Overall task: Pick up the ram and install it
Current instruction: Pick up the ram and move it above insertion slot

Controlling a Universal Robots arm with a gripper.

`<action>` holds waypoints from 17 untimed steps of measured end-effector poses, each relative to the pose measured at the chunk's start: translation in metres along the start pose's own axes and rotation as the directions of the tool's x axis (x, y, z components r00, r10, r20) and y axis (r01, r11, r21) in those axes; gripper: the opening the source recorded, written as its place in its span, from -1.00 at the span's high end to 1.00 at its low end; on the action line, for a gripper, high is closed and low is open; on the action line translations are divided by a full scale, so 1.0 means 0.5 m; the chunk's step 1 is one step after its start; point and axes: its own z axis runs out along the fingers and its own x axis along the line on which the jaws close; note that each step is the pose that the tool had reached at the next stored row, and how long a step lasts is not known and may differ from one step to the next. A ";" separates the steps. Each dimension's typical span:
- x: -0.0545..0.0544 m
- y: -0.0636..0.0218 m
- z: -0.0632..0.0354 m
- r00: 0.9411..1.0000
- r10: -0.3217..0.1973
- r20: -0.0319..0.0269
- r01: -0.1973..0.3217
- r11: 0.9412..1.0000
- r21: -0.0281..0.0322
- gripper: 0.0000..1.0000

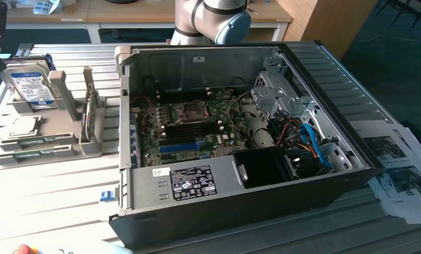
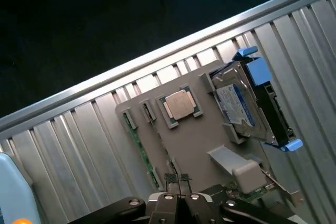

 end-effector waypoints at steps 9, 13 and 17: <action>0.000 0.000 0.000 0.987 -0.162 -0.007 0.162 0.987 -0.004 0.80; 0.000 0.000 0.000 0.972 -0.234 -0.010 0.234 0.972 -0.007 0.80; 0.000 0.000 0.000 0.952 -0.305 -0.013 0.305 0.952 -0.009 0.80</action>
